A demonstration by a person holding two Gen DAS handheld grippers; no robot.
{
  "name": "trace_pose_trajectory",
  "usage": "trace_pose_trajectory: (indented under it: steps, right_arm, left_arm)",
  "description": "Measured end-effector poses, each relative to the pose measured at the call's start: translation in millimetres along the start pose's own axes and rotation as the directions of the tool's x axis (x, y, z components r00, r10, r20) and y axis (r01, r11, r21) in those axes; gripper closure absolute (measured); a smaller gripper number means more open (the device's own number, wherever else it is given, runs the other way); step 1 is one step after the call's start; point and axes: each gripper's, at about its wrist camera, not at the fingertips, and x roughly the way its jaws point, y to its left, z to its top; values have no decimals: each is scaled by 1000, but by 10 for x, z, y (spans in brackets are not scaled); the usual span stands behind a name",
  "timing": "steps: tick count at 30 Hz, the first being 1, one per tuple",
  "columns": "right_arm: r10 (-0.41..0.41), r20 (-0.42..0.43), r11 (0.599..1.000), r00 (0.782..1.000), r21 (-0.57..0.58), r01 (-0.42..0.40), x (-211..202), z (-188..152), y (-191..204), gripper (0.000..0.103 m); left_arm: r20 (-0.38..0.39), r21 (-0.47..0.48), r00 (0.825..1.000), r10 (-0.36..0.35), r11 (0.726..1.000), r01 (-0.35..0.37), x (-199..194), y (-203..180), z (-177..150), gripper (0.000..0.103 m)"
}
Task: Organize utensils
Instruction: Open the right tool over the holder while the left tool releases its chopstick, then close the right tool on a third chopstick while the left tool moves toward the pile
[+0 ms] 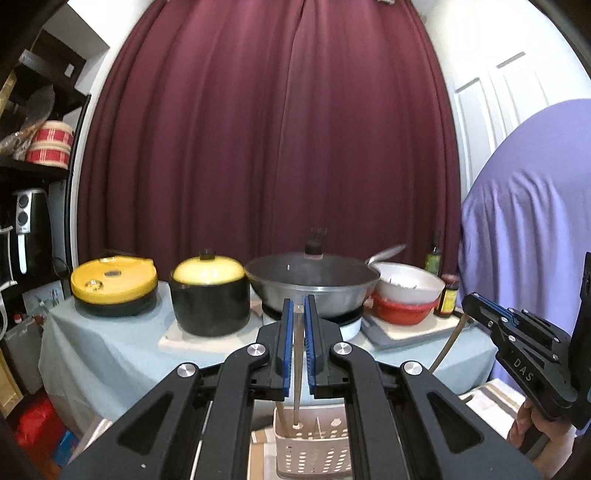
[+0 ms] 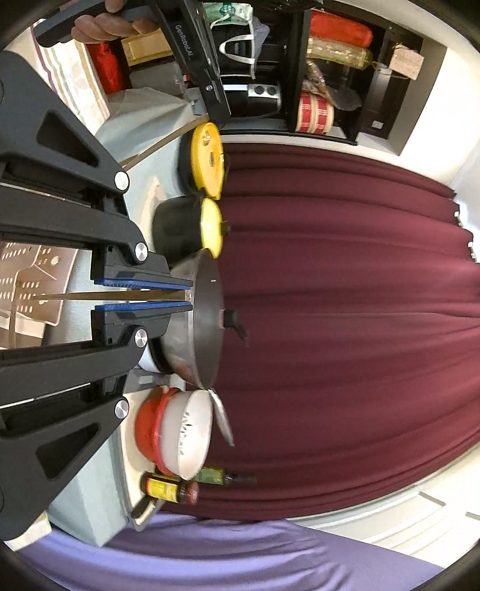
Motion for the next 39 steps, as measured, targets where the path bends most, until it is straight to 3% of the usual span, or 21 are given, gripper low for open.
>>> trace_pose_trajectory:
  steps: [13,16,18,22,28,39]
  right_arm:
    - [-6,-137,1000,991,-15,4,363,-525,89,96]
    - [-14,-146,1000,989,-15,12,364,-567,100,88]
    - [-21,-143,1000,989,-19,19,334,-573,110,75]
    - [-37,-129,999,991,-32,33,224,-541,137,66]
    - [-48,-114,998,992,-37,44,-68,-473,159,63]
    - [-67,-157,998,985,-7,67,-823,-725,228,63]
  left_arm:
    - [-139,-18,990,-7,1000,4,401,46,-400,96]
    - [-145,-26,989,-4,1000,1,404,62,-428,95]
    - [-142,-27,990,-2,1000,-2,373,69,-425,86]
    - [-132,-39,991,-2,999,-3,295,80,-418,69]
    - [-123,-44,992,1,999,-7,84,82,-426,58]
    - [-126,-37,991,45,998,-50,-496,78,-681,51]
